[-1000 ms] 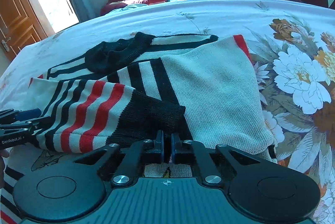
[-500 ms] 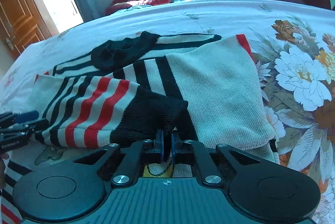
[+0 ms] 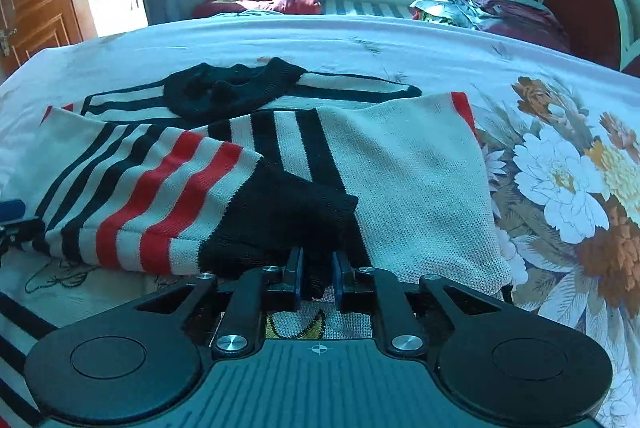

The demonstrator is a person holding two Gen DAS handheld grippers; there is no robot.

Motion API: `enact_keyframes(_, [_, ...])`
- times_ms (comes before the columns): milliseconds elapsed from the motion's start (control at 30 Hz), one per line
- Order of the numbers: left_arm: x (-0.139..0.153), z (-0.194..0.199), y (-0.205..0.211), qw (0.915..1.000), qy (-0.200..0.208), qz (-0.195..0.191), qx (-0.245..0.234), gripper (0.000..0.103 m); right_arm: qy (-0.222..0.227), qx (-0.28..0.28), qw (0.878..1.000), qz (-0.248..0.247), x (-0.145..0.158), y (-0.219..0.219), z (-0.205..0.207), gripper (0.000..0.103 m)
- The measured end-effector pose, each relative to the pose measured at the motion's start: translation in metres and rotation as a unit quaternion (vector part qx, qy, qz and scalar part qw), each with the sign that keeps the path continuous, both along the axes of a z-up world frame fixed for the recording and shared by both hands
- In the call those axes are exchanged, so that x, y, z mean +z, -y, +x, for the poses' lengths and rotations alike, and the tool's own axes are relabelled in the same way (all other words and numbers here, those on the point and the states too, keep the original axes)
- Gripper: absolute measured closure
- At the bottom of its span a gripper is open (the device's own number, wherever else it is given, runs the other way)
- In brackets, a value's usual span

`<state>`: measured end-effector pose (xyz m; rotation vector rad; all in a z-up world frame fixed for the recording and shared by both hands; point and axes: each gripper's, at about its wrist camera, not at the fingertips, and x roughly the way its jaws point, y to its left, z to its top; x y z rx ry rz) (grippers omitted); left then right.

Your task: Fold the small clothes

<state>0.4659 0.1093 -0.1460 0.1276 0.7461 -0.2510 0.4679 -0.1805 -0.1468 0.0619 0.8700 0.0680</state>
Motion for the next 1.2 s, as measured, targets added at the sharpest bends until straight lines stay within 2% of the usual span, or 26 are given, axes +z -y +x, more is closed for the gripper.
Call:
enact_keyframes(133, [0.006,-0.002,-0.002,1.0000,-0.004,-0.005,0.003,0.054,0.000,0.000,1.000,-0.006,0.001,0.000,-0.001,0.089])
enact_keyframes(167, [0.011,-0.005,-0.002,1.0000,-0.002,-0.002,0.004,0.053,-0.003,-0.001,1.000,-0.005,0.004,0.000,-0.002,0.086])
enact_keyframes(200, [0.016,-0.012,-0.003,1.0000,0.006,-0.001,0.003,0.048,-0.003,-0.006,1.000,-0.003,0.010,0.001,-0.004,0.081])
enact_keyframes(267, [0.023,-0.027,-0.007,0.9997,0.022,0.005,0.003,0.034,0.029,-0.018,0.999,0.016,0.026,0.007,-0.018,0.039])
enact_keyframes(400, [0.021,-0.054,-0.015,0.9996,0.015,0.019,0.013,0.033,0.022,-0.015,0.998,0.056,0.031,0.021,-0.036,0.040])
enact_keyframes(633, [0.019,-0.095,-0.016,0.9984,-0.001,0.031,0.048,0.033,0.024,-0.004,0.998,0.065,0.033,0.037,-0.081,0.040])
enact_keyframes(667, [0.019,-0.103,-0.015,0.9982,-0.001,0.032,0.050,0.036,0.023,-0.001,0.998,0.065,0.032,0.040,-0.089,0.040])
enact_keyframes(733, [0.020,-0.116,-0.013,0.9975,-0.006,0.030,0.063,0.069,0.022,0.004,0.998,0.063,0.033,0.047,-0.105,0.040])
enact_keyframes(767, [0.022,-0.124,-0.016,0.9972,-0.010,0.016,0.072,0.103,0.024,0.005,0.998,0.063,0.033,0.052,-0.116,0.040])
enact_keyframes(833, [0.025,-0.141,-0.023,0.9955,-0.011,-0.020,0.092,0.103,0.028,0.003,0.997,0.067,0.035,0.061,-0.135,0.040])
enact_keyframes(900, [0.028,-0.159,-0.024,0.9943,-0.007,-0.024,0.104,0.103,0.029,-0.001,0.997,0.076,0.036,0.074,-0.158,0.040])
enact_keyframes(933, [0.030,-0.168,-0.025,0.9940,-0.009,-0.024,0.107,0.101,0.028,-0.003,0.996,0.081,0.036,0.080,-0.171,0.040])
enact_keyframes(967, [0.030,-0.178,-0.026,0.9935,-0.013,-0.024,0.111,0.083,0.025,-0.005,0.996,0.088,0.036,0.087,-0.184,0.040])
enact_keyframes(1000, [0.031,-0.187,-0.026,0.9931,-0.018,-0.025,0.113,0.052,0.023,-0.006,0.995,0.096,0.036,0.093,-0.196,0.040])
enact_keyframes(1067, [0.031,-0.210,-0.026,0.9935,-0.011,-0.027,0.110,0.025,0.015,-0.006,0.994,0.109,0.033,0.104,-0.222,0.040])
enact_keyframes(1133, [0.029,-0.230,-0.024,0.9940,-0.025,-0.033,0.101,0.027,0.003,-0.005,0.993,0.119,0.028,0.113,-0.245,0.040])
enact_keyframes(1200, [0.023,-0.247,-0.024,0.9922,-0.049,-0.061,0.097,0.032,-0.012,-0.003,0.990,0.138,0.021,0.119,-0.264,0.040])
